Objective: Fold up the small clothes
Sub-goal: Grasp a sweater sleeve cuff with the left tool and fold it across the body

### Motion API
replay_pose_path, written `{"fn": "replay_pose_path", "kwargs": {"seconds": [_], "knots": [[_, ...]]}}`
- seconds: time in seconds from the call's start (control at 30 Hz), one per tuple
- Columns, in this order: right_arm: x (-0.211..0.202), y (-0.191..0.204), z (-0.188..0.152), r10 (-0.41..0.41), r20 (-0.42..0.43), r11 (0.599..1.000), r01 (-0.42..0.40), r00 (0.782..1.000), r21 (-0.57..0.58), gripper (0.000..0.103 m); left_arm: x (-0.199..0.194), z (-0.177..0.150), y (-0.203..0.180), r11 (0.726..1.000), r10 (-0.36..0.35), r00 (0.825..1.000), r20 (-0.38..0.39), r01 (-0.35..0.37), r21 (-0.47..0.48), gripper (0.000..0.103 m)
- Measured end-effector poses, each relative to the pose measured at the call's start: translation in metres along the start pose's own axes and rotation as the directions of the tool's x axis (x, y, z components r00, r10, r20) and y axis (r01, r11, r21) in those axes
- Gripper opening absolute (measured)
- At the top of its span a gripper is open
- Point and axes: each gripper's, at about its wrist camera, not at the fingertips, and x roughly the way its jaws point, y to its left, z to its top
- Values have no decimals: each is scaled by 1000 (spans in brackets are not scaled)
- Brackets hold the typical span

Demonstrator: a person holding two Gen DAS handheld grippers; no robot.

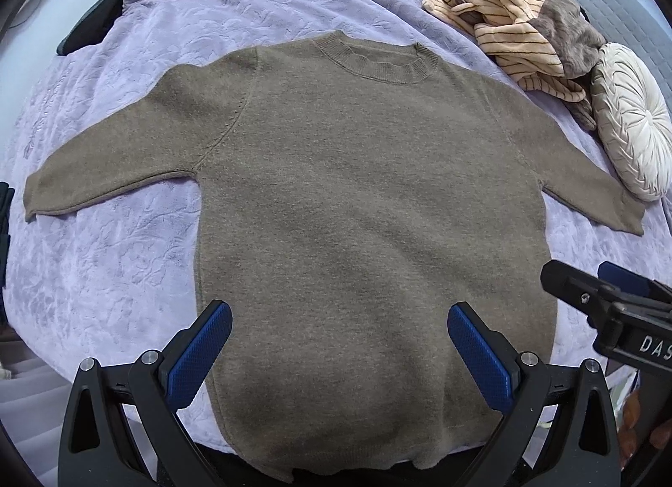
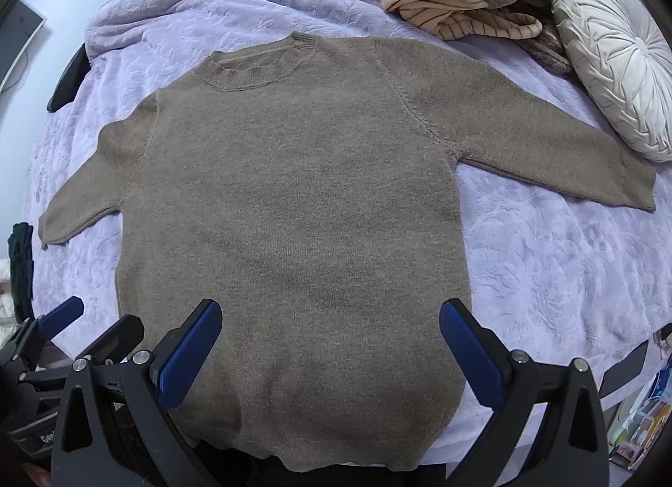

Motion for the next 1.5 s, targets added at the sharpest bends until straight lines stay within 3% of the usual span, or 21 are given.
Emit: {"fn": "replay_pose_path", "kwargs": {"seconds": [0.2,0.37,0.5,0.6,0.7,0.73,0.83,0.97,1.07,1.2,1.3,1.4,1.5], "knots": [[5,24,4,9,-7,1000,-9,1000,-20,103,11,5,45,993,-83,996,-19,81,-80,103],[15,61,6,49,-33,997,-51,998,-59,103,22,15,133,958,-121,992,23,122,-258,103],[29,98,7,69,-64,992,-76,996,-104,103,32,24,217,916,-75,993,90,105,-387,103],[43,131,8,82,-96,986,-95,992,-139,103,43,29,279,869,-47,989,143,111,-482,103],[55,159,6,87,-121,979,-107,989,-174,103,61,29,336,792,-82,980,181,175,-586,103],[58,167,6,88,-129,977,-111,988,-183,103,69,27,356,752,-104,974,203,211,-625,103],[69,191,4,92,-157,971,-123,983,-207,103,85,22,390,665,-153,955,255,290,-688,103],[80,215,2,85,-181,966,-126,980,-224,103,99,23,416,599,-218,920,326,390,-699,103],[84,228,-1,77,-188,965,-120,979,-232,103,100,27,421,591,-239,897,372,438,-677,103],[87,238,-2,67,-188,964,-112,980,-241,103,91,36,429,602,-261,866,427,492,-629,103],[89,245,-3,61,-189,963,-107,980,-247,103,98,44,431,611,-243,881,406,464,-641,103],[89,250,-5,64,-189,963,-111,980,-246,103,107,49,434,588,-214,892,398,443,-677,99],[88,249,-7,77,-187,963,-122,979,-239,103,104,54,433,616,-129,924,359,358,-701,65]]}}
